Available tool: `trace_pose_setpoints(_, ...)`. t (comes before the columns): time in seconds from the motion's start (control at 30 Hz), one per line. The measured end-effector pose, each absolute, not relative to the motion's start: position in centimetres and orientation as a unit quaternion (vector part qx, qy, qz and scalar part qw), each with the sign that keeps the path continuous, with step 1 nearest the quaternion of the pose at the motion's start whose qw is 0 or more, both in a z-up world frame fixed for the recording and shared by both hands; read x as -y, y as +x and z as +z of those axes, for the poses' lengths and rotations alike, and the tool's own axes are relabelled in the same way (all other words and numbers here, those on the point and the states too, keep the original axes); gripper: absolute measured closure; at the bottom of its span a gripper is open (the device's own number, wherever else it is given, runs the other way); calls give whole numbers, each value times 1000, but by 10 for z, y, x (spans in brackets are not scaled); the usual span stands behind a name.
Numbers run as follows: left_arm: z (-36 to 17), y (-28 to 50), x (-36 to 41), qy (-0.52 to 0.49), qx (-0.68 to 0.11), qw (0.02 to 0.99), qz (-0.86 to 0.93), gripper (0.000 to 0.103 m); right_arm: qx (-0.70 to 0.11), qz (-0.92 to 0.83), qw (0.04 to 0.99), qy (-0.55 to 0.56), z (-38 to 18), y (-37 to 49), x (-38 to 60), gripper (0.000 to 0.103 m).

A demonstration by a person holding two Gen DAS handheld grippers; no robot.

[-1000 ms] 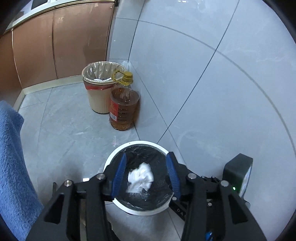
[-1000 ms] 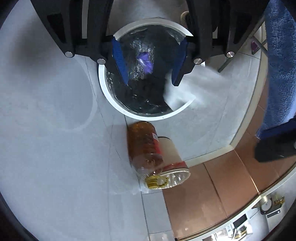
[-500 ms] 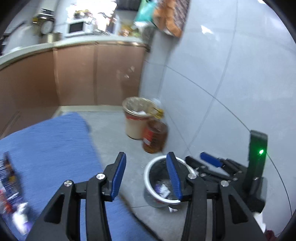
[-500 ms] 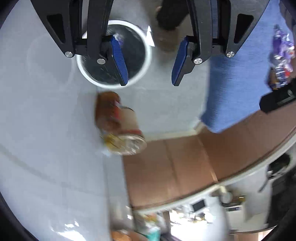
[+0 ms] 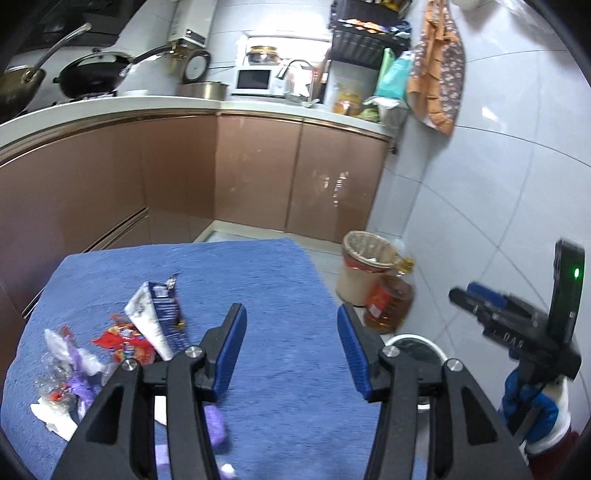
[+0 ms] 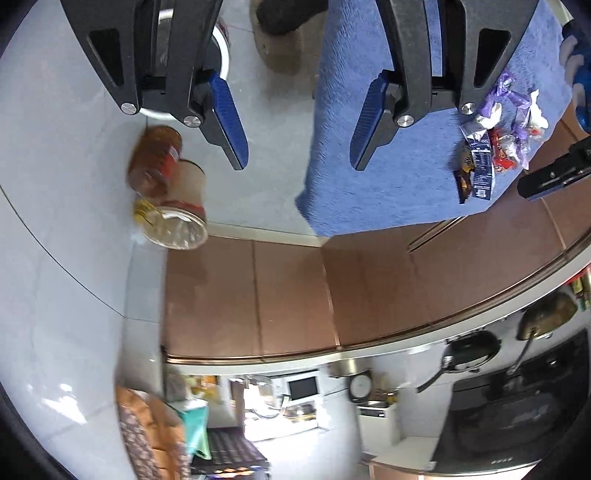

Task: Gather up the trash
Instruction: 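Grasp a white tissue with the left gripper while the right gripper grasps a purple bag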

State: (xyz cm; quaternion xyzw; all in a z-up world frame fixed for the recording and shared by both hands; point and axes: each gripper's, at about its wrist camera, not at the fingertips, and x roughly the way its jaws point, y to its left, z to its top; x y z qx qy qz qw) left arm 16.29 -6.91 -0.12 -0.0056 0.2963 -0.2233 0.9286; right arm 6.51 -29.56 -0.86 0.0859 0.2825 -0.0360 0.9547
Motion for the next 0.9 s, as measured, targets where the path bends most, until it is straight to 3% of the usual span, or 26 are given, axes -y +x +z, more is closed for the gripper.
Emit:
trace_pose_setpoints(0.17,-12,188,40,-15,-314,935,-162,54,-281,39,958,48,-2,147,282,46)
trace_pose_setpoints(0.3,15,203,19,20,-285,948,-141,54,-263,79,961,30,35,194,257,46)
trace_pose_setpoints(0.5,32,186,-32,-3,-254,956,-147,53,-263,115,956,54,36,144,220,46)
trace_pose_setpoints(0.9,-52,115,-167,-32,-334,941,-44,53,-397,248,881,66,-43,110,99,46)
